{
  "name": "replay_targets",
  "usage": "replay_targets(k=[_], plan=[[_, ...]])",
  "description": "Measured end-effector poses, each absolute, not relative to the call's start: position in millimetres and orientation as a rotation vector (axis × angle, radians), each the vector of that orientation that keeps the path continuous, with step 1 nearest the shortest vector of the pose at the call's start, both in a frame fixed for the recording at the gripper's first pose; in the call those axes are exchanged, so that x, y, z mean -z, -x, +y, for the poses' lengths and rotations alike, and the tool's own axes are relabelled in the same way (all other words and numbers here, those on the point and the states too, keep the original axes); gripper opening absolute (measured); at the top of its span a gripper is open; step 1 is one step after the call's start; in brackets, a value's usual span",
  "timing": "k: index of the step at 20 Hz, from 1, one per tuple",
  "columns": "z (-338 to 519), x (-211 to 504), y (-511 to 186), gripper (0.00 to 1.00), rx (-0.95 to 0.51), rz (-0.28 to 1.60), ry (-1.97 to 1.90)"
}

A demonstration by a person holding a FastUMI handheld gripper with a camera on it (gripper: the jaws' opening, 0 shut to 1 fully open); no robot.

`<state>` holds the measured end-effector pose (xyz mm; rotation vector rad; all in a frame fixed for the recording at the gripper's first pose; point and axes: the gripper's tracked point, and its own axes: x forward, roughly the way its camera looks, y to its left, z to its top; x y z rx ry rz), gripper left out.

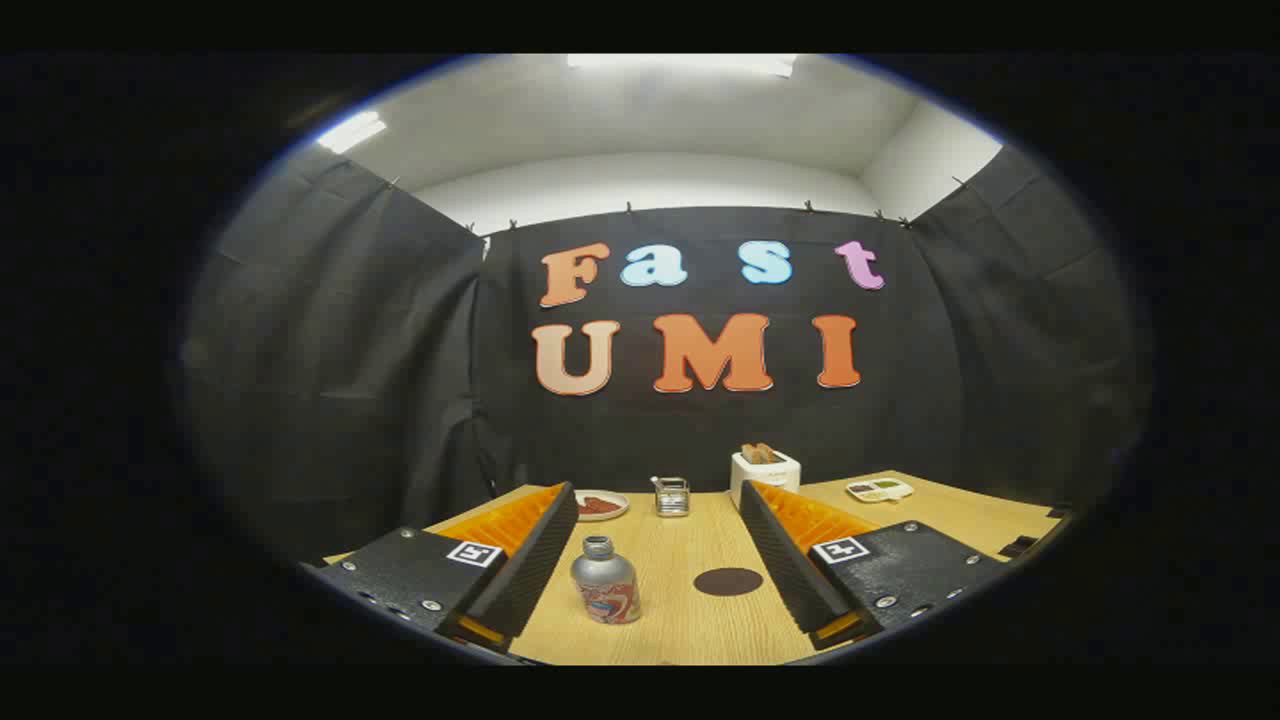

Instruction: Take the bottle from table, then pour the juice into the cup, finally place the bottle on the coaster

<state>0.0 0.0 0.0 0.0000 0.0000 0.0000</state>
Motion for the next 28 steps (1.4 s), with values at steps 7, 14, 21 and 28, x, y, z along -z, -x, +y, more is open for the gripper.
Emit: replay_targets(k=[7, 14, 21, 28], plan=[[6, -2, 1, 0.97, -0.009, -0.012, -0.001], [9, 9, -3, 0.97, -0.006, -0.008, -0.021], [10, 27, -11, 0.97, 0.052, 0.006, 0.019], [19, 68, -25, 0.97, 0.078, 0.055, -0.006]])
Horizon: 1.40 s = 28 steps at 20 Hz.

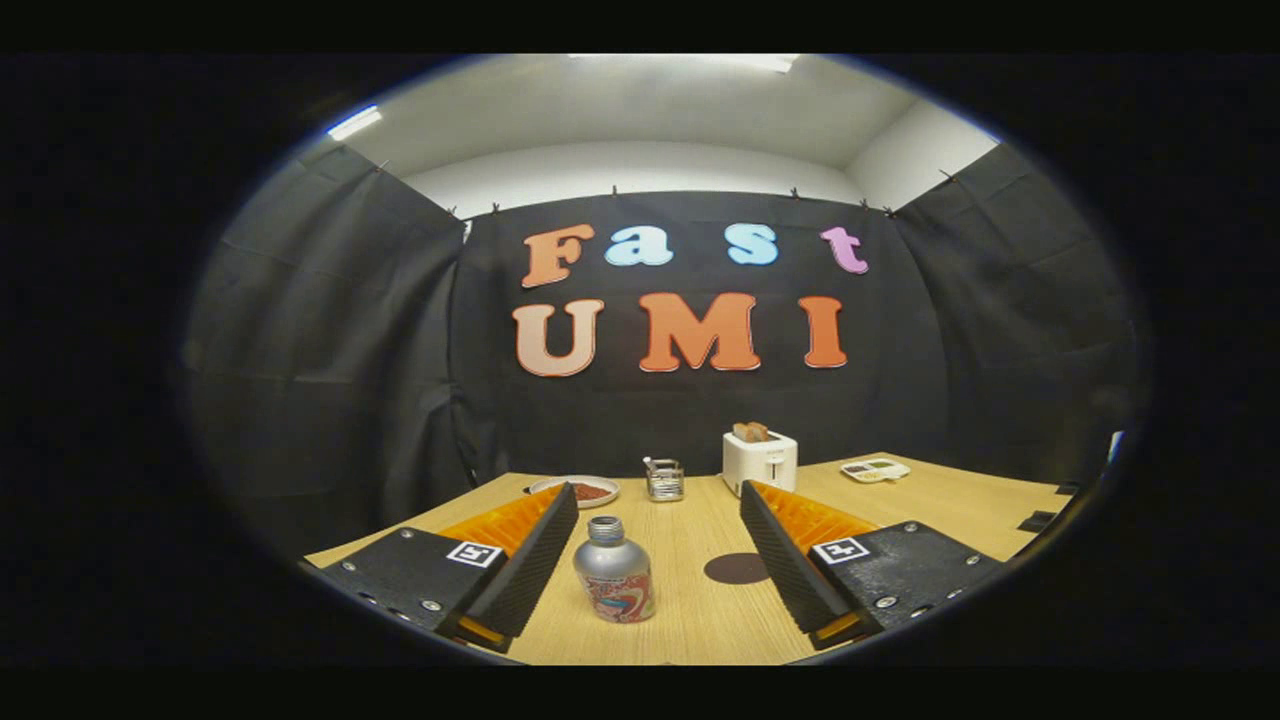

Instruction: Take the bottle from table, then pour the juice into the cup, finally place the bottle on the coaster

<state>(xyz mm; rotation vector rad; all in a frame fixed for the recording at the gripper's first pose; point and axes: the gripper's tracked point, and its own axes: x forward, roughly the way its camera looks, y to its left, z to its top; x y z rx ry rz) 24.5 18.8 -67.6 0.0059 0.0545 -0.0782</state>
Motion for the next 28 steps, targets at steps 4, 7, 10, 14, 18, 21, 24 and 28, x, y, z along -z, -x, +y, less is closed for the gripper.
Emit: replay_targets(k=[4, 7, 10, 14, 18, 21, 24, 28], plan=[[17, 107, -37, 0.97, 0.08, 0.132, 0.019], [20, 138, -47, 0.97, 0.079, 0.176, 0.022], [27, 163, -57, 0.96, 0.071, 0.209, 0.053], [39, 177, -68, 0.96, 0.056, 0.226, 0.066], [43, 196, -80, 0.96, 0.064, 0.252, 0.072], [51, 215, -84, 0.97, 0.049, 0.303, 0.06], [50, 229, -83, 0.95, 0.052, 0.343, 0.105], [50, 240, -80, 0.92, 0.047, 0.366, 0.108]])
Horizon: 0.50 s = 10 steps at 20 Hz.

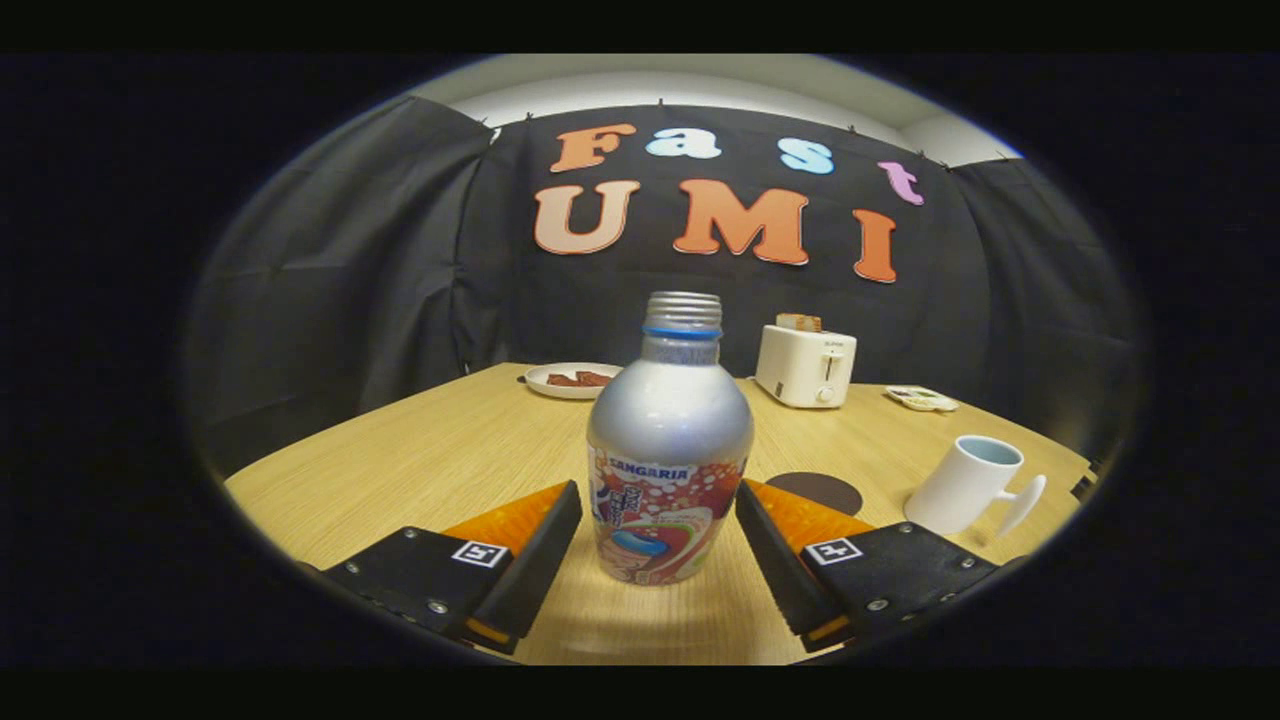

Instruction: Take the bottle from table, then pour the juice into the cup, finally place the bottle on the coaster

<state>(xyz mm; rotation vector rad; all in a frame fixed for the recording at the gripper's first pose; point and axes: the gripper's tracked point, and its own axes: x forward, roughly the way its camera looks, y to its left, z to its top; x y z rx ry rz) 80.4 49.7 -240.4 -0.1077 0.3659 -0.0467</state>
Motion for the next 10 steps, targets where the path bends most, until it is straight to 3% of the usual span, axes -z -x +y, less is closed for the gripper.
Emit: replay_targets(k=[4, 10], plan=[[53, 230, -82, 0.79, 0.018, 0.327, 0.063], [40, 205, -88, 0.77, 0.004, 0.305, -0.075]])
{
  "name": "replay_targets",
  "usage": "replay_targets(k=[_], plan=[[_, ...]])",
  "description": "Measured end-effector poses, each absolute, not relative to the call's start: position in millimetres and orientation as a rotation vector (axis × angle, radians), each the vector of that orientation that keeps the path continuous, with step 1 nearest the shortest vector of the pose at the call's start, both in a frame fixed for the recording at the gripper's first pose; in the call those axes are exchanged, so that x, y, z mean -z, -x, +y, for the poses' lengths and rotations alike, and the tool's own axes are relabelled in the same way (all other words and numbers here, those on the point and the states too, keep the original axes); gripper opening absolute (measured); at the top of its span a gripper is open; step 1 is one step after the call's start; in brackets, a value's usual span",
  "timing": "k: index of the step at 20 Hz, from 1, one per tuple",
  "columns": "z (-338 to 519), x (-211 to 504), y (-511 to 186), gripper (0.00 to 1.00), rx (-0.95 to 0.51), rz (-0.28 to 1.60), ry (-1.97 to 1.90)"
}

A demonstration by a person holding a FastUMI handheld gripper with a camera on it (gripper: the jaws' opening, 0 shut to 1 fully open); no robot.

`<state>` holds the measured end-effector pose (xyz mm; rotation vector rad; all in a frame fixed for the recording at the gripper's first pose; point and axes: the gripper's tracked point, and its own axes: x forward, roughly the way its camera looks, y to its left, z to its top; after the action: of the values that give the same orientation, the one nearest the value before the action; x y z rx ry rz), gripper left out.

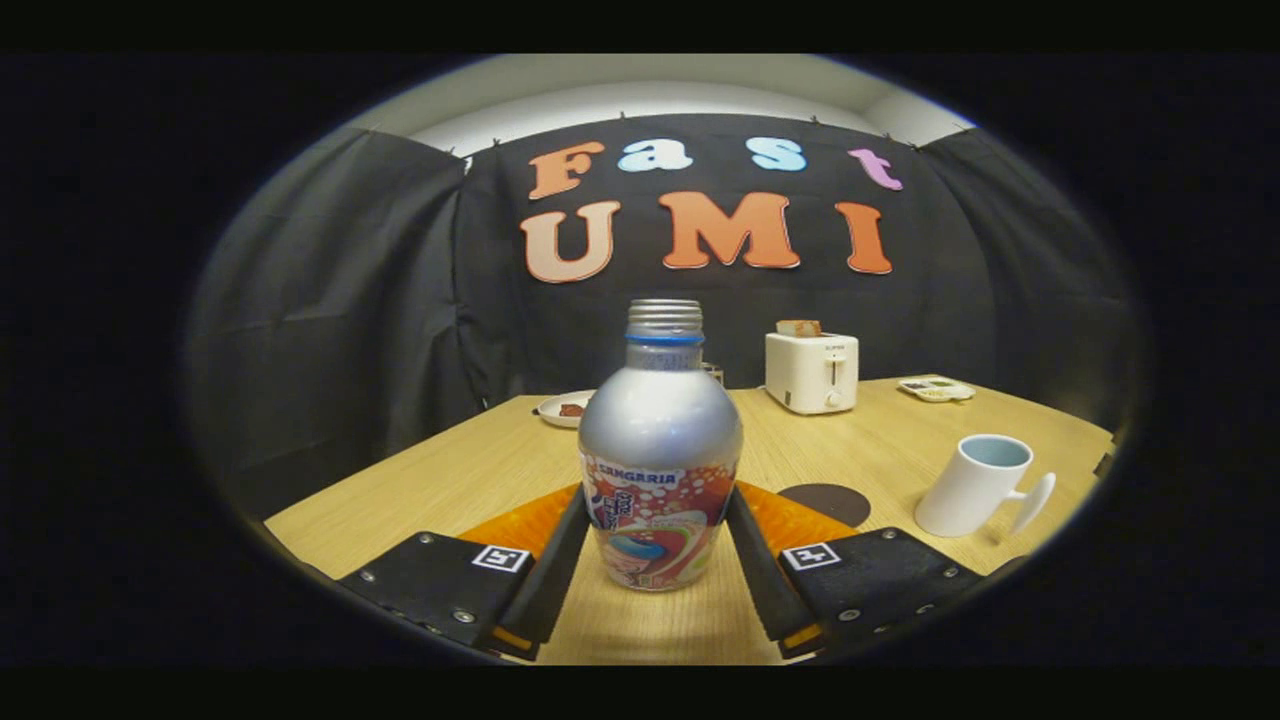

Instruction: Take the bottle from table, then pour the juice into the cup, finally place the bottle on the coaster

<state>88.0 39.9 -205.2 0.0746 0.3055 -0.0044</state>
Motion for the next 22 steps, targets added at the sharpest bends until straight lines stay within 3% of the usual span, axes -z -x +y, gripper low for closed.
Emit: replay_targets(k=[22], plan=[[-57, 193, -107, 0.77, 0.1, 0.296, -0.76]])
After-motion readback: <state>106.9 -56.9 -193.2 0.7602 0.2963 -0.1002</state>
